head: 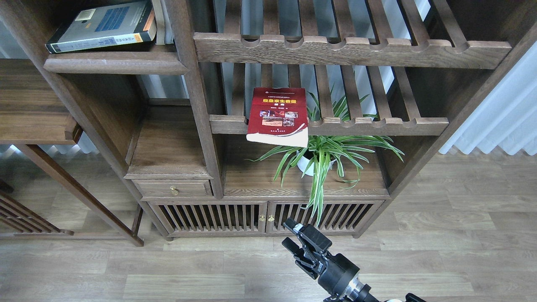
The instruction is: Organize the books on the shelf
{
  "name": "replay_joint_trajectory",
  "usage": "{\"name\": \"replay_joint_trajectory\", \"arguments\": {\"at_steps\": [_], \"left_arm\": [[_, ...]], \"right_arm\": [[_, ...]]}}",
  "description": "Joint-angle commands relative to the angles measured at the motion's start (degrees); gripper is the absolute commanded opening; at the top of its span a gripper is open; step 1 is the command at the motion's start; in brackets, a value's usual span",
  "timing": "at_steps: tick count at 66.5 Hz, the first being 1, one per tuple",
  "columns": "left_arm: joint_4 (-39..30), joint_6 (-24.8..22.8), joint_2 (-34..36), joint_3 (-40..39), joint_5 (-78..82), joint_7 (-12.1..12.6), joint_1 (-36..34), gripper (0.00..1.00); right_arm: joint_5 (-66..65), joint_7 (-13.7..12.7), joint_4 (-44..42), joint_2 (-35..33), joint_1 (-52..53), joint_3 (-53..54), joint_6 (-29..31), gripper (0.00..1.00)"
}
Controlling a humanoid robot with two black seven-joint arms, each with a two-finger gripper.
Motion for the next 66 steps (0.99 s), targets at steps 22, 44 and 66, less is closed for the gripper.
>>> {"name": "replay_joint_trajectory", "arguments": {"at_steps": [22,44,66], "left_arm": [[11.4,3.2,-10.2,5.8,0.3,-10.2,0.3,0.0],[16.9,3.2,-14.2,7.1,-0.4,-10.2,-0.5,0.05],[15.5,3.2,-17.7,6.4,-1.1,-10.2,-0.1,0.84]], "right_arm": [[-0.2,0.0,0.5,0.9,0.1,-0.3,0.0,0.91],[-0.3,0.0,0.6,1.7,0.1,-0.3,0.0,0.91],[-0.4,0.0,0.6,2.2,0.1,-0.1,0.0,0.91]]}}
